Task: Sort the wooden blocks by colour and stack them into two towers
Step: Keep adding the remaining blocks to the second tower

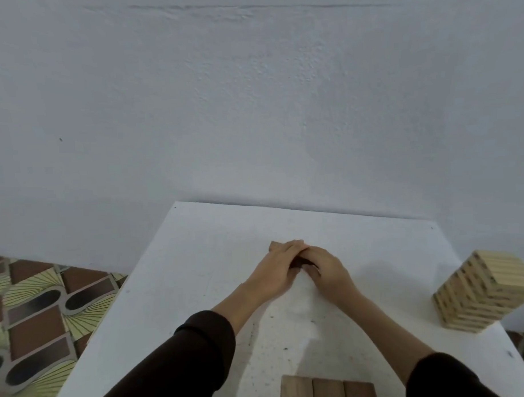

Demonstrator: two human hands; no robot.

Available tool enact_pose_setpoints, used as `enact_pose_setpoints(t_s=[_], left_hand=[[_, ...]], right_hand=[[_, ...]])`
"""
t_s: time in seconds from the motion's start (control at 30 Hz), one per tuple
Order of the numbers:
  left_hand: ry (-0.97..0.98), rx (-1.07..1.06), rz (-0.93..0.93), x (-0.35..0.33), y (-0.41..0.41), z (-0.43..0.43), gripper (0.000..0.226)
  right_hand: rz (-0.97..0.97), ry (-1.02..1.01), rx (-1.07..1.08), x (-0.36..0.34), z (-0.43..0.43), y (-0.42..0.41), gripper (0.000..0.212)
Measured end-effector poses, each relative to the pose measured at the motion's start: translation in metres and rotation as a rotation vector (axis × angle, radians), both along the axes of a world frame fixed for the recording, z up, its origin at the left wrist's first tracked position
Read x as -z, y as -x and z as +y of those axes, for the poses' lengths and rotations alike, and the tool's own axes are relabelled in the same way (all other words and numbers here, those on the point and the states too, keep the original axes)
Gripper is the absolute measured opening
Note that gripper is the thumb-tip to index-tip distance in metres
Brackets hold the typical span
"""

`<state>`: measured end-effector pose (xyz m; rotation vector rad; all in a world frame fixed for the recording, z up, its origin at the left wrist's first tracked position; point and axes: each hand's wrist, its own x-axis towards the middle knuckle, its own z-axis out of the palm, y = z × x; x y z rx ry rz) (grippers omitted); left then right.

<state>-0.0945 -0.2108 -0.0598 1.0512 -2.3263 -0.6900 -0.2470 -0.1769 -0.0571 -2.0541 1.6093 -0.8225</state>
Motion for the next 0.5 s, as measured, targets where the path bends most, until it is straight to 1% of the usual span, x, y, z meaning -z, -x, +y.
enact_pose_setpoints(t_s=[0.07,0.13,0.2,0.27,0.33,0.37,0.5], left_hand=[[0.002,-0.01,-0.01,0.003,-0.006,0.0,0.04],[0.066,-0.036,-0.051,0.006,-0.013,-0.001,0.039],[0.148,-0.049,-0.157,0.008,-0.019,-0.001,0.049],[0.154,-0.084,-0.272,0.008,-0.022,0.001,0.06],[0.136,-0.126,-0.279,0.006,-0.022,0.005,0.07],[0.134,-0.14,-0.264,0.004,-0.021,0.007,0.071],[0.148,-0.172,-0.203,0.002,-0.013,0.014,0.045]], right_hand=[[-0.052,0.03,0.037,0.002,0.004,-0.001,0.024],[-0.028,-0.001,0.081,0.009,0.006,0.003,0.018],[0.027,-0.009,0.061,0.012,0.008,0.008,0.017],[0.096,0.011,0.033,0.013,0.01,0.011,0.019],[0.134,0.036,0.027,0.013,0.015,0.011,0.02],[0.138,0.04,0.024,0.013,0.017,0.011,0.021],[0.178,0.079,0.002,0.013,0.02,0.01,0.031]])
